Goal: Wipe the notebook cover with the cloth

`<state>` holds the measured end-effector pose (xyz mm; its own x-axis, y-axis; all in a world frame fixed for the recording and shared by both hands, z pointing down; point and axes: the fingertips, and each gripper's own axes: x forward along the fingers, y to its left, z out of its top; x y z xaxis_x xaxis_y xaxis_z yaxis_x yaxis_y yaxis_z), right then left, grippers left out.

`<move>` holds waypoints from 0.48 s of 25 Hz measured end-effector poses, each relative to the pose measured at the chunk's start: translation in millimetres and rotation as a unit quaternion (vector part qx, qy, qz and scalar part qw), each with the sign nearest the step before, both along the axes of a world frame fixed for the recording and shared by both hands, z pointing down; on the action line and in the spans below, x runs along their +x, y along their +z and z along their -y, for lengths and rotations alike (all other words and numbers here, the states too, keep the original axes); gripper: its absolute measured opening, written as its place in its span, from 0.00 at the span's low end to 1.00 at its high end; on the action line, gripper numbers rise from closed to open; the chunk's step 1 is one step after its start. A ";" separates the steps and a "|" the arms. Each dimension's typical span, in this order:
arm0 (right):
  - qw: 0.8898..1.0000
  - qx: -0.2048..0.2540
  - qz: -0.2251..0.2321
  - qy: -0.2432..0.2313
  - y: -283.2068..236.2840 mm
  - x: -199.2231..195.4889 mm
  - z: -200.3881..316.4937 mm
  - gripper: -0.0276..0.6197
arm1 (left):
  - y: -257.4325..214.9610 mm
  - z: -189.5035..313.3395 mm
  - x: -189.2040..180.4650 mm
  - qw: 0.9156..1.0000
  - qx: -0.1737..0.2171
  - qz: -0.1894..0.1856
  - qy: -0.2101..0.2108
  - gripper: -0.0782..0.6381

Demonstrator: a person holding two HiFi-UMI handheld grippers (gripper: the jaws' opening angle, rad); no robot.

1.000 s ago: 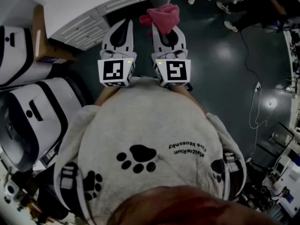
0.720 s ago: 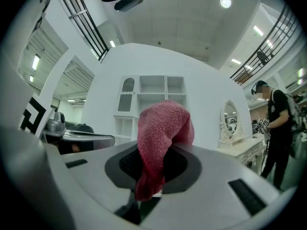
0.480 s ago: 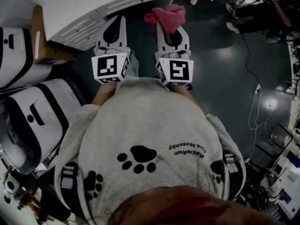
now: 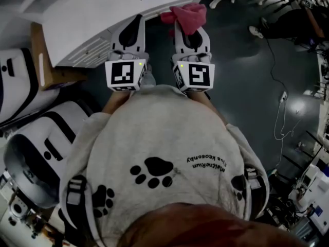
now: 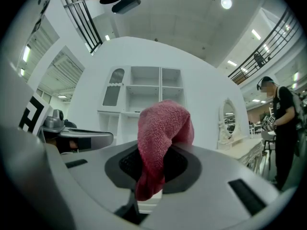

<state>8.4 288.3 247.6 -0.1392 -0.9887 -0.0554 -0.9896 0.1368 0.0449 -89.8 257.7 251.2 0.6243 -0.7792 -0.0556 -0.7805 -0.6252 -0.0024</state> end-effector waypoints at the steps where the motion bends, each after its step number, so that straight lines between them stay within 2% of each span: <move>1: 1.000 -0.001 0.000 0.006 -1.2 1.8 9.1 0.16 | -1.8 9.5 1.0 1.000 -0.001 -0.002 0.005 0.12; 12: 0.997 -0.017 0.007 0.074 2.4 9.4 78.1 0.16 | -0.9 90.4 6.3 0.998 -0.009 -0.009 0.061 0.12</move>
<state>17.8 210.2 250.0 0.0084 -0.9997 -0.0219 -0.9995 -0.0091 0.0297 -83.5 167.4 250.3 0.7142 -0.6978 -0.0548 -0.6977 -0.7160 0.0235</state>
